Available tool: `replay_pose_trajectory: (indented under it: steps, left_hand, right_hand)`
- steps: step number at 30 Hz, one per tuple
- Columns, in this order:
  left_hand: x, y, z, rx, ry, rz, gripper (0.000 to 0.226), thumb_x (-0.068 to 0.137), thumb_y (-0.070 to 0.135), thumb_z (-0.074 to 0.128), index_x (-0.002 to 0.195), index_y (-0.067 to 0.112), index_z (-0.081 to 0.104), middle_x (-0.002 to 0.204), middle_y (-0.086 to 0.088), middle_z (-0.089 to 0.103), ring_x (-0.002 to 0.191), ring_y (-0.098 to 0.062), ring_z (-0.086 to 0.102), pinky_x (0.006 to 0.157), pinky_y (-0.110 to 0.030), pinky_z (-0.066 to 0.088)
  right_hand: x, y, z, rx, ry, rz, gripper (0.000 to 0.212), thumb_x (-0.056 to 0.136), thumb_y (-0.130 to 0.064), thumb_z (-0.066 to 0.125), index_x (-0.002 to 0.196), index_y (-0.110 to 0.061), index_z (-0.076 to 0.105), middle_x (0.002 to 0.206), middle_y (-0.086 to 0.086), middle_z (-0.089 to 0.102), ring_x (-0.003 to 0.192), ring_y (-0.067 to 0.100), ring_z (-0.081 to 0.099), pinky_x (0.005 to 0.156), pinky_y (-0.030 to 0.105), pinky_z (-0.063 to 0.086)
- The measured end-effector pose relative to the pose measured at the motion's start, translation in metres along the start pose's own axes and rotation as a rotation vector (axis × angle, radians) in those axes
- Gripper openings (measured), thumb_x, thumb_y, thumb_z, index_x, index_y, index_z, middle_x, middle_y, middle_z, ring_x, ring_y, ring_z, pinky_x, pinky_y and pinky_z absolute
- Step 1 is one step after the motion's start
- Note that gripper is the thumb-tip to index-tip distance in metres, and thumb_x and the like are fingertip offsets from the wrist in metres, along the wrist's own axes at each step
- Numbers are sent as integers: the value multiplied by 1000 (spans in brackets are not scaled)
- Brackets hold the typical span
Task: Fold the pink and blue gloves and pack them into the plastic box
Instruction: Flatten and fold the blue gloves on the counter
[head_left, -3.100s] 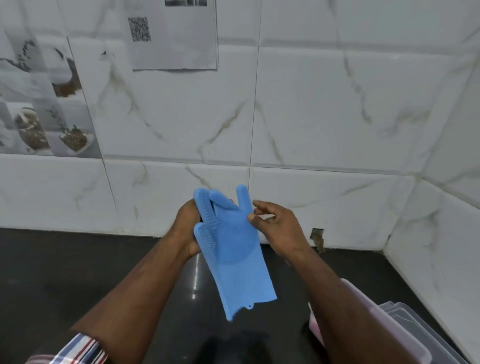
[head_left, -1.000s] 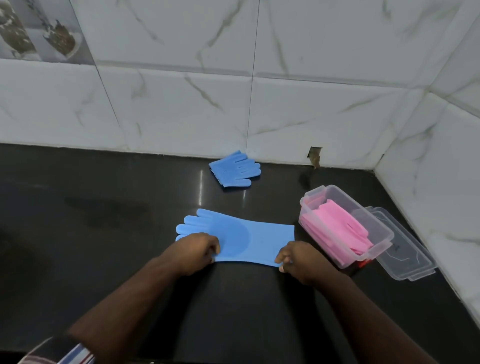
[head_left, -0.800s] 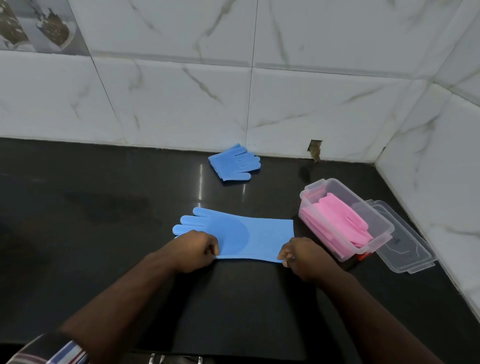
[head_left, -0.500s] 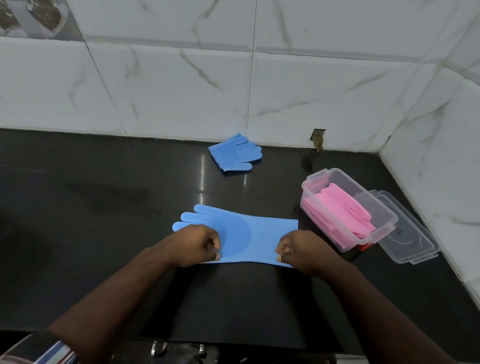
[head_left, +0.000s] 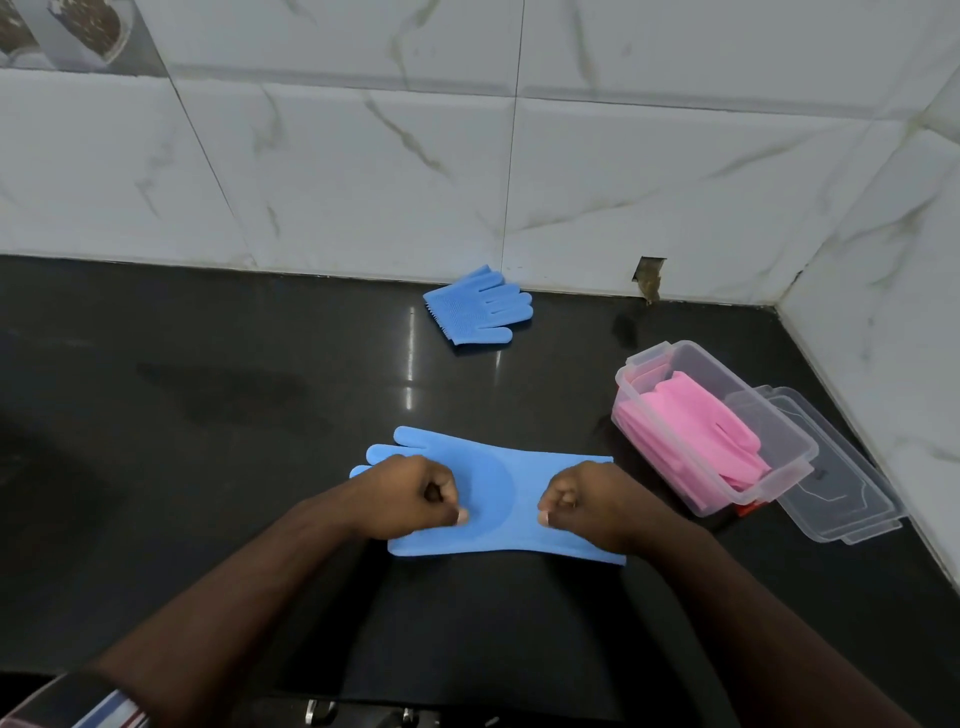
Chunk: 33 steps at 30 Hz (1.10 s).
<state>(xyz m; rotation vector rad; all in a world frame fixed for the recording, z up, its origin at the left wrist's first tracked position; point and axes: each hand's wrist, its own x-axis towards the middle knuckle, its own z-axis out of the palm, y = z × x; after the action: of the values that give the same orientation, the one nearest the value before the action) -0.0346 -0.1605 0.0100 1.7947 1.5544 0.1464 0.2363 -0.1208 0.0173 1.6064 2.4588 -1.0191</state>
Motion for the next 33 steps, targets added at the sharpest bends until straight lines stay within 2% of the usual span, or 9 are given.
replay_pose_trajectory:
  steps: [3,6,11,19,21,24,27,29,33]
  left_hand:
    - [16,4,-12,-20,207,3,12,90,30,64,79,30,69,76,11,70,69,-4,63,65,-21,50]
    - [37,12,-20,-46,339,4,13,93,23,59,87,27,69,79,10,69,73,-6,66,67,-26,54]
    - [72,19,-22,-32,384,-10,10,91,22,62,95,22,71,89,11,69,84,-8,65,80,-32,55]
    - [134,17,-53,64,455,-35,11,91,29,60,99,30,68,106,8,65,97,-13,63,88,-40,54]
    - [150,16,-60,73,454,-61,15,93,31,58,103,31,68,111,8,63,102,-15,62,90,-41,53]
    - [174,12,-67,94,478,-62,24,94,31,57,115,29,67,118,6,61,111,-16,58,93,-40,52]
    - [195,8,-73,111,517,-53,31,95,30,57,125,26,65,123,4,59,116,-17,55,92,-38,52]
    - [207,6,-78,104,523,-70,35,95,30,58,129,24,63,126,3,58,119,-19,53,94,-39,51]
    - [222,0,-80,75,487,-109,39,96,34,57,133,22,61,124,0,62,121,-22,52,98,-44,49]
  right_hand:
    - [15,-6,-6,130,182,46,8,86,-25,67,82,-25,74,70,-13,66,68,2,62,61,11,42]
    - [35,-12,-8,243,272,83,12,86,-19,64,85,-21,76,68,-13,66,67,4,63,61,16,44]
    - [70,-17,-11,278,301,131,18,87,-24,67,104,-24,73,93,-8,73,85,6,66,78,20,48]
    - [135,-15,-39,418,375,197,22,84,-27,71,104,-20,75,95,-4,76,87,14,71,90,37,57]
    - [154,-12,-44,485,398,235,23,81,-27,73,103,-19,74,93,-2,76,81,17,72,85,36,58]
    - [182,-9,-55,633,424,320,32,82,-27,73,112,-15,70,83,3,75,60,14,66,61,28,54]
    - [206,-7,-66,786,409,376,48,87,-23,69,131,-8,57,87,9,73,60,15,61,54,28,51]
    - [220,-9,-72,907,397,410,52,89,-19,68,135,-4,49,86,9,71,60,15,60,53,28,49]
    - [246,-13,-82,1110,424,517,17,91,-15,64,103,-2,64,76,9,66,50,14,55,45,24,43]
